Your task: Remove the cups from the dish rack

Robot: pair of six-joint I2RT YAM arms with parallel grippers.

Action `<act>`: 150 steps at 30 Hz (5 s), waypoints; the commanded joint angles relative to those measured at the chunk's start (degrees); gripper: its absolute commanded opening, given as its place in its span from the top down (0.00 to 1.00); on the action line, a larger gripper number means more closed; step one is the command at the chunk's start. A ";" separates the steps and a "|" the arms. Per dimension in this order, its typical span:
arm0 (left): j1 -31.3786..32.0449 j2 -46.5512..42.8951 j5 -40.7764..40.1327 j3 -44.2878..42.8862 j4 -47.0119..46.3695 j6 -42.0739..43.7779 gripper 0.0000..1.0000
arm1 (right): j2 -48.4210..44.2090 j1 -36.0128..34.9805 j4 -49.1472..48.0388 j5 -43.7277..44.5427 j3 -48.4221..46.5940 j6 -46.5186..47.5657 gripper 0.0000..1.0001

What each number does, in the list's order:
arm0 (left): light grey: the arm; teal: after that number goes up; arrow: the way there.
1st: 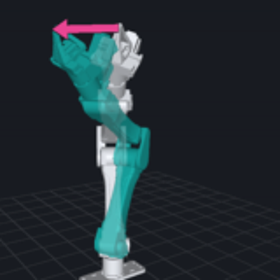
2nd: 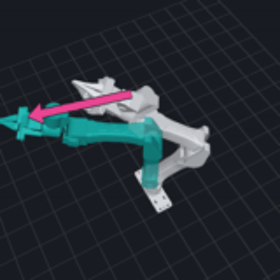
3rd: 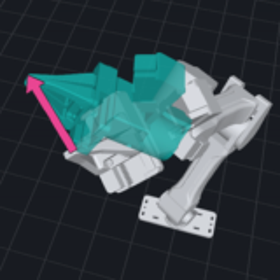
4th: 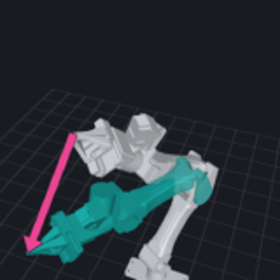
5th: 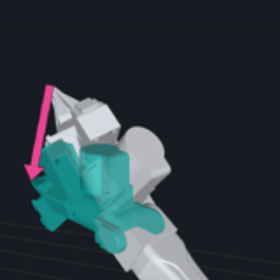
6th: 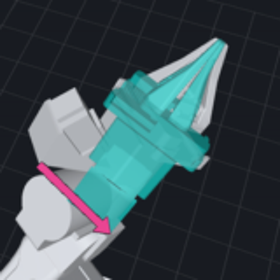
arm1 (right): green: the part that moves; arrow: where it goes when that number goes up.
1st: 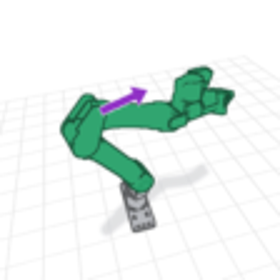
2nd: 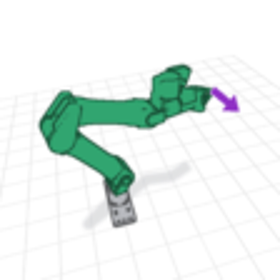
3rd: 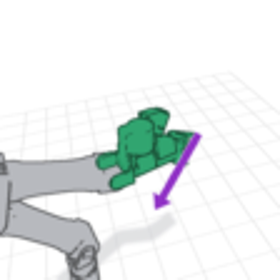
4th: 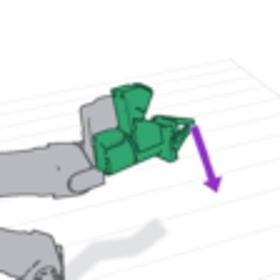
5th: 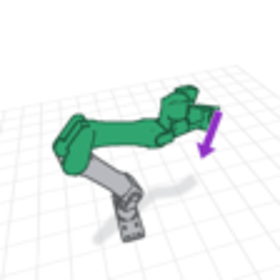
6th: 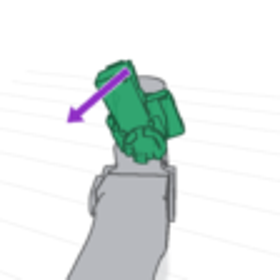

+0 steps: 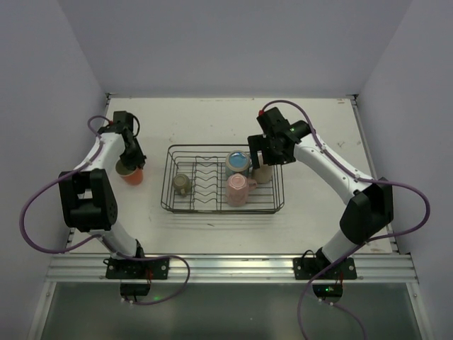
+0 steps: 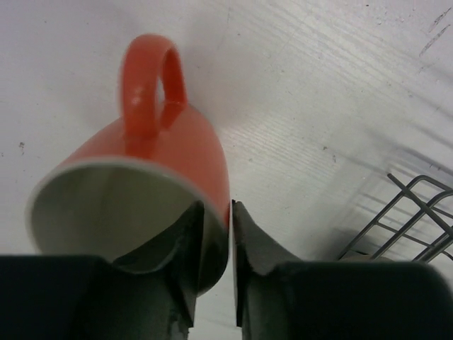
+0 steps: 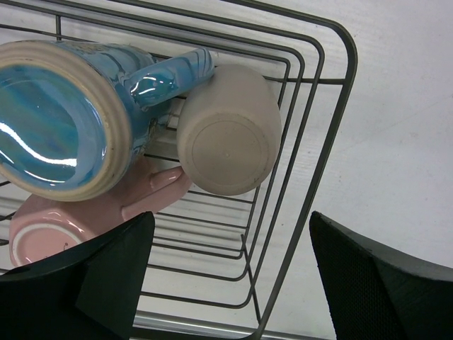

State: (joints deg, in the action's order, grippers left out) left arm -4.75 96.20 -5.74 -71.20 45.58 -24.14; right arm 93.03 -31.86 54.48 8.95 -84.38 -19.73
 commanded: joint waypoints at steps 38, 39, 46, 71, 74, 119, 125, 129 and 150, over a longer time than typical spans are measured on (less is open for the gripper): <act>2.03 -22.90 26.38 -13.88 1.00 -0.29 0.48 | 10.15 1.27 -3.85 0.28 -5.27 2.24 0.35; 2.38 -23.16 27.00 -14.05 0.83 -0.29 0.48 | 9.98 1.27 -3.77 0.37 -5.27 2.24 0.39; 4.83 -28.86 39.73 -6.51 -12.07 -3.00 0.38 | 5.77 1.18 -0.96 3.61 -7.72 1.88 1.00; 16.35 -32.22 66.21 23.12 -80.99 -32.81 0.30 | -16.65 1.88 -1.82 -20.36 -16.87 0.92 1.00; 16.44 -32.13 65.94 24.17 -84.07 -34.13 0.30 | -18.41 2.32 -5.07 -27.21 -15.91 0.04 1.00; 20.05 -32.31 61.20 27.08 -110.98 -62.34 0.28 | -14.63 5.31 -68.34 -68.28 10.81 -20.52 1.00; 20.31 -31.87 59.88 27.34 -106.76 -62.17 0.51 | -15.78 5.31 -70.48 -68.36 12.57 -20.62 1.00; 20.49 -30.90 61.02 25.94 -102.55 -60.50 0.92 | -15.69 5.31 -68.54 -68.36 10.82 -19.56 1.00; 4.75 -19.58 31.17 -13.34 -15.45 -4.43 1.00 | -20.25 5.40 -19.51 -25.92 2.10 0.12 0.01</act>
State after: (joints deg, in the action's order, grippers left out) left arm 0.08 73.84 38.85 -79.79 11.25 -39.83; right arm 74.81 -26.46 27.55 -25.47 -82.96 -23.75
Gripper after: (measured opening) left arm 0.051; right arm 0.987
